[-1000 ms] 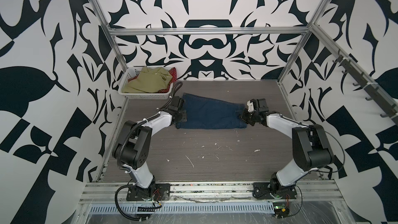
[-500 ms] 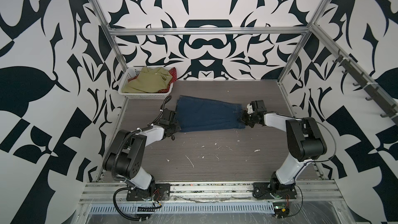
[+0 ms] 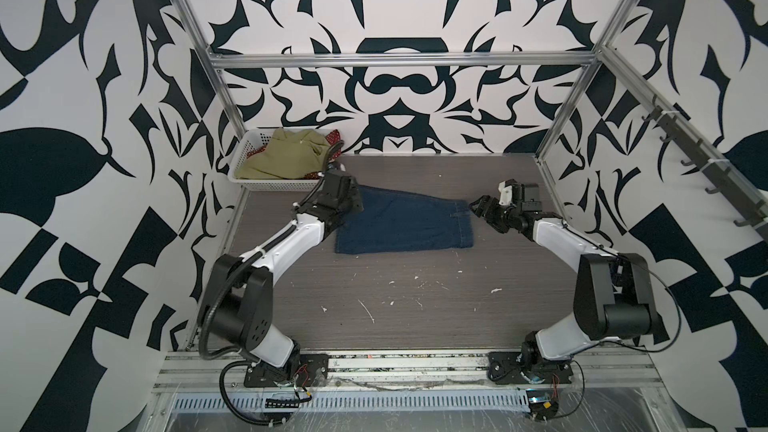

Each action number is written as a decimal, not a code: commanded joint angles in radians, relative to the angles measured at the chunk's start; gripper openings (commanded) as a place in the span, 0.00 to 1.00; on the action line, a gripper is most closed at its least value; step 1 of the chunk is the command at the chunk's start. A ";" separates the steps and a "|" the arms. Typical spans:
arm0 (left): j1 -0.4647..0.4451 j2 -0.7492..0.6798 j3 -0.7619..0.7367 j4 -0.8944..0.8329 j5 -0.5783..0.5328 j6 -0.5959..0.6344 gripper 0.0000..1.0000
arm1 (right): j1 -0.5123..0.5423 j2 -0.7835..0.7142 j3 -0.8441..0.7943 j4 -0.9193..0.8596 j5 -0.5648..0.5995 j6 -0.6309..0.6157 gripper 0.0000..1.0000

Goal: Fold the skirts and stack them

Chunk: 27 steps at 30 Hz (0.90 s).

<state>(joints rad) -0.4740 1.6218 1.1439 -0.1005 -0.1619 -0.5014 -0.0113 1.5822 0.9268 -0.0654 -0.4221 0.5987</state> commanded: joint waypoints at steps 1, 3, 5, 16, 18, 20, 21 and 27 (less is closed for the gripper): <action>-0.089 0.141 0.101 -0.044 0.055 0.045 0.46 | -0.007 0.074 0.038 0.026 -0.097 -0.053 0.77; -0.142 0.217 0.171 -0.028 0.071 0.053 0.45 | -0.006 0.122 0.051 0.042 -0.141 -0.058 0.78; -0.185 0.296 0.254 -0.034 0.091 0.054 0.39 | -0.006 0.164 0.053 0.066 -0.164 -0.049 0.78; -0.232 0.568 0.398 0.009 0.207 0.030 0.30 | 0.014 0.275 -0.006 0.256 -0.244 0.039 0.63; -0.232 0.590 0.399 0.016 0.210 0.026 0.29 | 0.017 0.288 -0.018 0.282 -0.247 0.054 0.53; -0.232 0.613 0.395 0.026 0.217 0.023 0.28 | 0.019 0.304 -0.020 0.302 -0.260 0.068 0.47; -0.232 0.621 0.393 0.027 0.217 0.023 0.28 | 0.022 0.307 -0.025 0.317 -0.260 0.076 0.47; -0.232 0.629 0.352 0.057 0.200 0.008 0.26 | 0.022 0.307 -0.020 0.323 -0.257 0.096 0.12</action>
<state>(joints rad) -0.7071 2.2173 1.5261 -0.0360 0.0425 -0.4782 0.0017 1.9079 0.9081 0.2352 -0.6643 0.6735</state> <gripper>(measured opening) 0.266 0.160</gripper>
